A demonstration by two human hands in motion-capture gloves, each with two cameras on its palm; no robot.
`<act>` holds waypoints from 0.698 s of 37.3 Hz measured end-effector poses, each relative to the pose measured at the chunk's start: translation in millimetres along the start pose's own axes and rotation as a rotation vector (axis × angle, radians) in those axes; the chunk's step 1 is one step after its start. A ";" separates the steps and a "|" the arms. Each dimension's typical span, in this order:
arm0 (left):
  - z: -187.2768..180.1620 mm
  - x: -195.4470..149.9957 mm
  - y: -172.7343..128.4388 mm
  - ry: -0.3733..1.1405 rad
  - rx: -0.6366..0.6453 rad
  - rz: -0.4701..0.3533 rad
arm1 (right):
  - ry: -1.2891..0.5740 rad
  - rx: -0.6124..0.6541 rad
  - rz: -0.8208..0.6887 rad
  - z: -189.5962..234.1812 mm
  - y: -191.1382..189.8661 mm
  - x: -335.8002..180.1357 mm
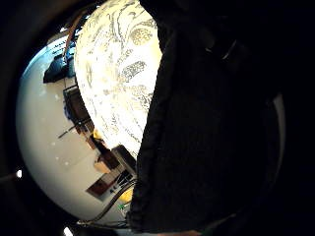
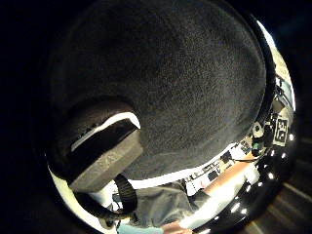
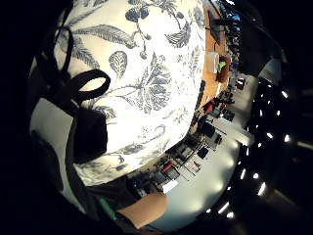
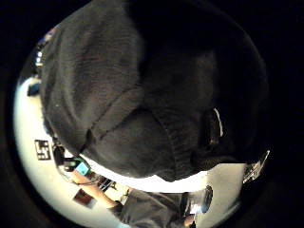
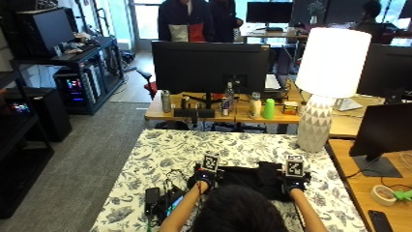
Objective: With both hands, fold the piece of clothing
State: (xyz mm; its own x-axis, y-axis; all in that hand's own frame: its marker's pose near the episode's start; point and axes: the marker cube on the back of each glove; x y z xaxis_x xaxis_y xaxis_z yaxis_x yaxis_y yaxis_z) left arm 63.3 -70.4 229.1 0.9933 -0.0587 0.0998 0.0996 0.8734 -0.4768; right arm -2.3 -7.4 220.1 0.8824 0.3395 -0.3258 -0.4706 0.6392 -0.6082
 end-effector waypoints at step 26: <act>-104.8 -55.4 38.6 -0.006 0.070 -0.056 | -0.309 0.335 -0.341 -143.5 -24.3 -18.8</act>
State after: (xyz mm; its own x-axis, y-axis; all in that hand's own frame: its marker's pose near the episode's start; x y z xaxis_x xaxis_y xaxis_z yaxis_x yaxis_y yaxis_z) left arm 18.4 -84.2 113.6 0.9858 -0.1057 0.1303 0.1505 0.9004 -0.4083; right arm -7.6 -128.3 137.1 0.9675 0.2294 0.1068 -0.1770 0.9151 -0.3623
